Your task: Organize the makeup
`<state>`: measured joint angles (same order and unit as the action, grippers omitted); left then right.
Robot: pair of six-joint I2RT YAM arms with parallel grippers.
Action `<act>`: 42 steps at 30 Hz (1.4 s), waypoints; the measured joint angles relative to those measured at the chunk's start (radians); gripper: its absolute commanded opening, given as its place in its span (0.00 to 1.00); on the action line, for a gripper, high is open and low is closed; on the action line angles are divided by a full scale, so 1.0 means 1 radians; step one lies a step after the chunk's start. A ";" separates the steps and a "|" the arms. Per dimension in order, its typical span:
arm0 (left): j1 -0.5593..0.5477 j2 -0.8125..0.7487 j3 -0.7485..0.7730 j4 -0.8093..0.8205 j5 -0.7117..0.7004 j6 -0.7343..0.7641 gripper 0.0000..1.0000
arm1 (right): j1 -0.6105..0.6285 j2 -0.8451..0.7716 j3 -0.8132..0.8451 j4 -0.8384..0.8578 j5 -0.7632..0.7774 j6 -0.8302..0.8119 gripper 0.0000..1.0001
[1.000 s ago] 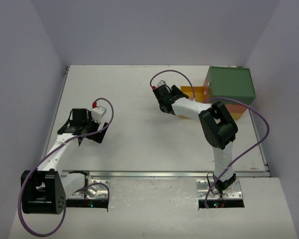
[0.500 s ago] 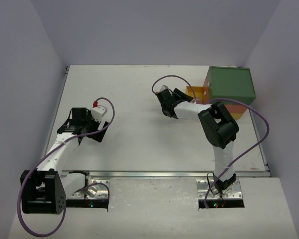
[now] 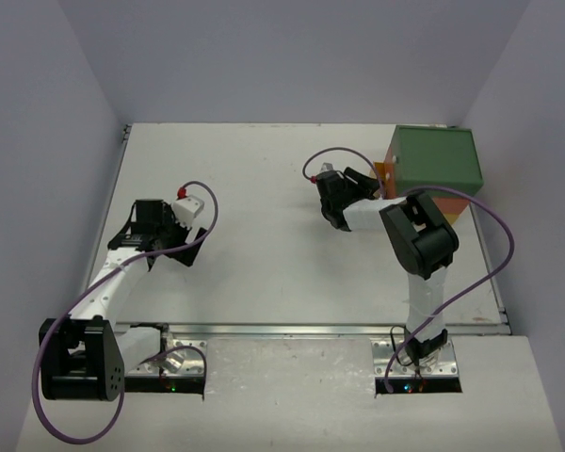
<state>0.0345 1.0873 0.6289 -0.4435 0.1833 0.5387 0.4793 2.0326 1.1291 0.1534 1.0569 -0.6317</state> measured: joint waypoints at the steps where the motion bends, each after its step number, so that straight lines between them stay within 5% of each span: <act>1: 0.000 0.003 0.000 0.000 0.003 0.002 1.00 | -0.001 -0.001 -0.044 0.089 0.008 -0.066 0.58; 13: 0.003 0.034 0.000 0.023 0.030 0.025 1.00 | -0.006 0.027 -0.185 0.672 0.016 -0.537 0.59; 25: 0.026 0.047 0.000 0.040 0.045 0.059 1.00 | 0.004 0.086 -0.228 0.848 -0.009 -0.725 0.59; 30: 0.033 0.060 0.000 0.043 0.053 0.065 1.00 | 0.023 0.093 -0.222 0.759 -0.031 -0.682 0.60; 37: 0.039 0.078 0.008 0.036 0.082 0.066 1.00 | 0.054 0.086 -0.080 0.211 -0.129 -0.311 0.60; 42: 0.039 0.085 0.008 0.036 0.091 0.063 1.00 | 0.047 0.117 -0.020 0.092 -0.141 -0.232 0.60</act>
<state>0.0740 1.1721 0.6365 -0.4072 0.2738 0.6018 0.5261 2.1497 1.1087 0.2458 0.9158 -0.8640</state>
